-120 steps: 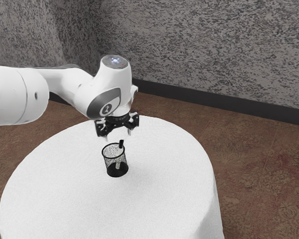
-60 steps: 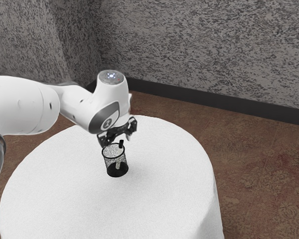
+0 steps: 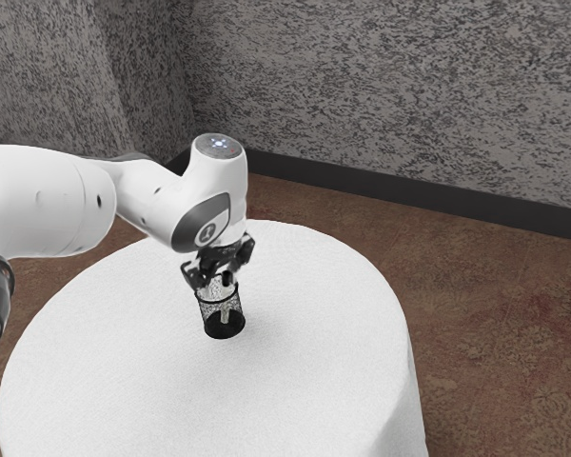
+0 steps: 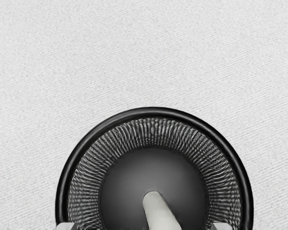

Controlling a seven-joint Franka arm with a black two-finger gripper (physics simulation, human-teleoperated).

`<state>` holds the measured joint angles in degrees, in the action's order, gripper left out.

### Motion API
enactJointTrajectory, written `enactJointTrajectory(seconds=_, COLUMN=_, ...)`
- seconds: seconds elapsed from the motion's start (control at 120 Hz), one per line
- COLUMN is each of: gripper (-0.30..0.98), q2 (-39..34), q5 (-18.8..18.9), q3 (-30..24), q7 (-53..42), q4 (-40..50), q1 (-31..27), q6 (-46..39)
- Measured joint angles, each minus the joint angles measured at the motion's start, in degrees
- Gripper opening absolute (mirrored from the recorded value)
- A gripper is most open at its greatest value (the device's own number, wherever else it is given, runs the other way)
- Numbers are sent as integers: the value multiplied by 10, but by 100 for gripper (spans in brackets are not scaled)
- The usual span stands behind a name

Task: Take the marker out of the pen holder and place it to the left of the pen holder.

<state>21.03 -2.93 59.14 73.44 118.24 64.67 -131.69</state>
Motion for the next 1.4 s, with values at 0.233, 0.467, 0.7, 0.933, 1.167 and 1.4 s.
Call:
enactJointTrajectory(seconds=0.233, gripper=12, q2=0, q5=-1, q3=1, q7=11, q4=0, q1=0, q6=11)
enactJointTrajectory(seconds=0.467, gripper=4, q2=0, q5=-2, q3=1, q7=19, q4=0, q1=0, q6=19)
enactJointTrajectory(seconds=0.7, gripper=2, q2=0, q5=-2, q3=1, q7=25, q4=1, q1=5, q6=25)
enactJointTrajectory(seconds=0.933, gripper=-5, q2=-5, q5=4, q3=13, q7=28, q4=-33, q1=9, q6=52)
enactJointTrajectory(seconds=1.167, gripper=-7, q2=-7, q5=12, q3=65, q7=30, q4=-96, q1=27, q6=127)
enactJointTrajectory(seconds=1.4, gripper=-7, q2=-11, q5=44, q3=107, q7=30, q4=-149, q1=31, q6=219)
